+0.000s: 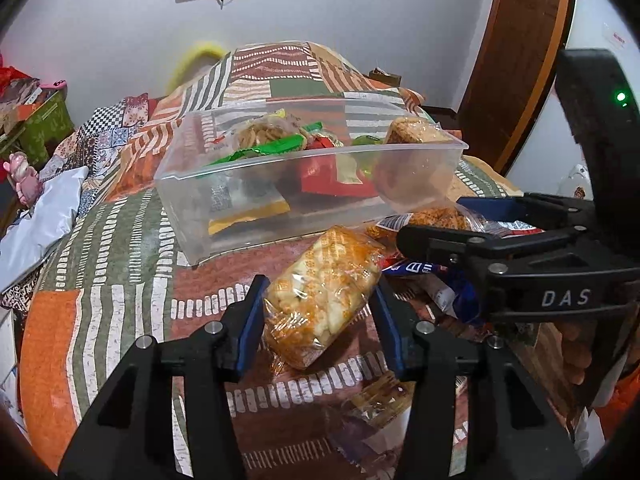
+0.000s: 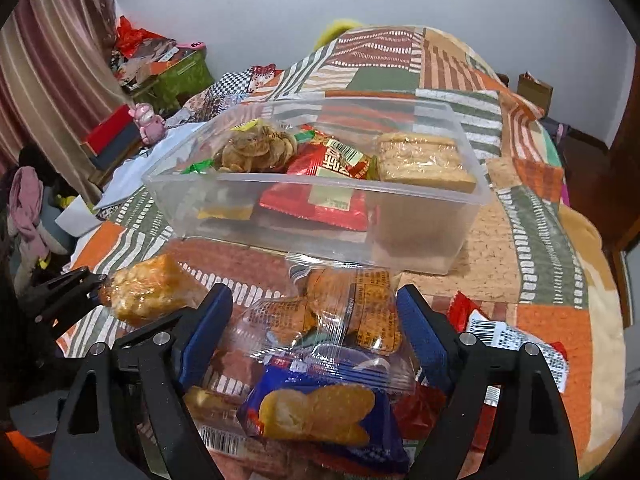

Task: Organize snacks
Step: 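Grasp the clear bread-roll pack with the left tool while the right tool grasps the clear cookie pack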

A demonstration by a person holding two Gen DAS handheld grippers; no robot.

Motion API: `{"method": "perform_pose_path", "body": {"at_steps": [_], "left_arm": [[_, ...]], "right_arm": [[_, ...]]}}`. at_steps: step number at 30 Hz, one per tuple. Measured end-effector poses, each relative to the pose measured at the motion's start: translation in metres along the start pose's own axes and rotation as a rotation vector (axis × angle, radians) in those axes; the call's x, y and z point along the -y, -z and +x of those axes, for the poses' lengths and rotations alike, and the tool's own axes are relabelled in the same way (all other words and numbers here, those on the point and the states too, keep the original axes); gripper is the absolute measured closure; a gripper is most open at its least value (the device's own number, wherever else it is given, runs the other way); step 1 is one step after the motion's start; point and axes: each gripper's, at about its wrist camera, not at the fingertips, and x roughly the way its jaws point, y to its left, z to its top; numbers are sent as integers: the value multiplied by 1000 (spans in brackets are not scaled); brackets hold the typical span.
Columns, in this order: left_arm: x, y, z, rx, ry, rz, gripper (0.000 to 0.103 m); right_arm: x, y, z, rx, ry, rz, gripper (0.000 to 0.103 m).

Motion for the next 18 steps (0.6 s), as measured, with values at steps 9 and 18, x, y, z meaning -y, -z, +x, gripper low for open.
{"method": "perform_pose_path", "body": {"at_steps": [9, 18], "left_arm": [[-6, -2, -9, 20, -3, -30, 53], [-9, -6, -26, 54, 1, -47, 54]], "right_arm": [[7, 5, 9, -34, -58, 28, 28], [-2, 10, -5, 14, -34, -4, 41]]}}
